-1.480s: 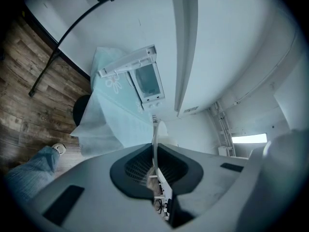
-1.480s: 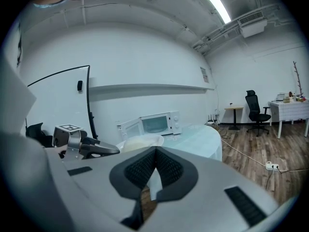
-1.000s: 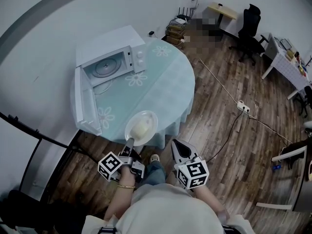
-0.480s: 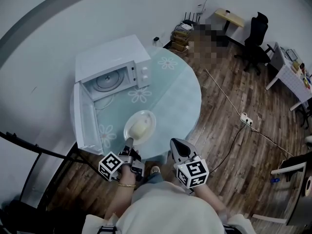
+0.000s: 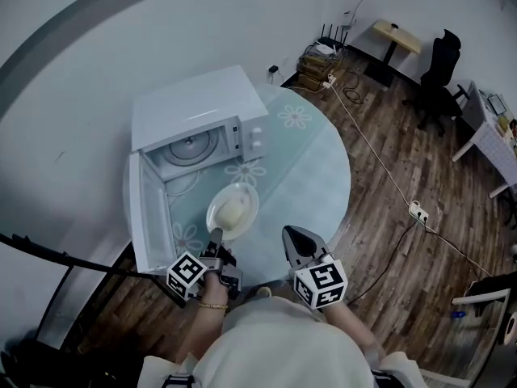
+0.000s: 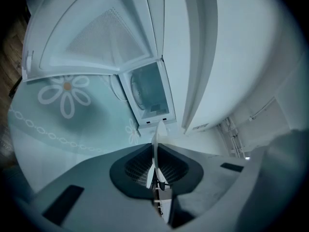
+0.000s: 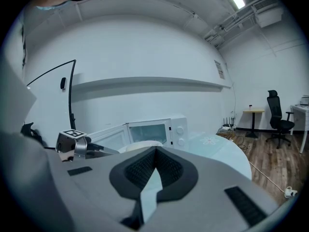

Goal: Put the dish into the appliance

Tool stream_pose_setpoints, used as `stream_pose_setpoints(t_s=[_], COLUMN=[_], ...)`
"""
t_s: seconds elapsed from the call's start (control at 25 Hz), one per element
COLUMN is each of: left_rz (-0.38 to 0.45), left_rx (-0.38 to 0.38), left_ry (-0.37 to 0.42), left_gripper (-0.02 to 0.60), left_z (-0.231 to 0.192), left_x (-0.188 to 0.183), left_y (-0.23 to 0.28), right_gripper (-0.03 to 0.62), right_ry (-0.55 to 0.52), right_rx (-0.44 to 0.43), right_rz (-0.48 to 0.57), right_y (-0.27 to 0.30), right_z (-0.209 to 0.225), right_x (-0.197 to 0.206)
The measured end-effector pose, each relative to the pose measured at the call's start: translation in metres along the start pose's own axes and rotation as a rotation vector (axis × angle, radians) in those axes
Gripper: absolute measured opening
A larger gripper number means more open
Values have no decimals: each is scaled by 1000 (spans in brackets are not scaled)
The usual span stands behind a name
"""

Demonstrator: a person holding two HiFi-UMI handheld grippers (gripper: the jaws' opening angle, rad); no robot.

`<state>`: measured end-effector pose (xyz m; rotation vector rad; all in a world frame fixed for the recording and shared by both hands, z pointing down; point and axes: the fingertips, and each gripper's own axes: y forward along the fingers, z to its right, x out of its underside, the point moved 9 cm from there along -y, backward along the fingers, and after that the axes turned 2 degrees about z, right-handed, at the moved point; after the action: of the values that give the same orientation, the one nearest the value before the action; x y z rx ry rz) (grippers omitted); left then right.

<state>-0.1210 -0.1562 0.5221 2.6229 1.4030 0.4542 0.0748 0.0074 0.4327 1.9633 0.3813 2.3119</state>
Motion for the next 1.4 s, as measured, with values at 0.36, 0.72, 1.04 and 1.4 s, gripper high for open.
stream_pose_setpoints(t_s=[0.36,0.72,1.04,1.4], left_rz=[64,153,268,403], left_rx=[-29,-56,-80,-116], left_ry=[-37,-77,-123,-173], left_gripper=[35,35,35,35], left_z=[-9,-10,-16,-24], left_x=[-26,-36,-41,-50], left_y=[33,53,72,98], right_gripper=[6,6,6,6], right_ry=[-23,-31,-96,-129], right_rx=[-46,-140,-317,-466], right_rz=[-2,-39,-91,-143], right_y=[47,78,122,167], right_z=[9,22,39,52], right_x=[-11,-16,-26,-31])
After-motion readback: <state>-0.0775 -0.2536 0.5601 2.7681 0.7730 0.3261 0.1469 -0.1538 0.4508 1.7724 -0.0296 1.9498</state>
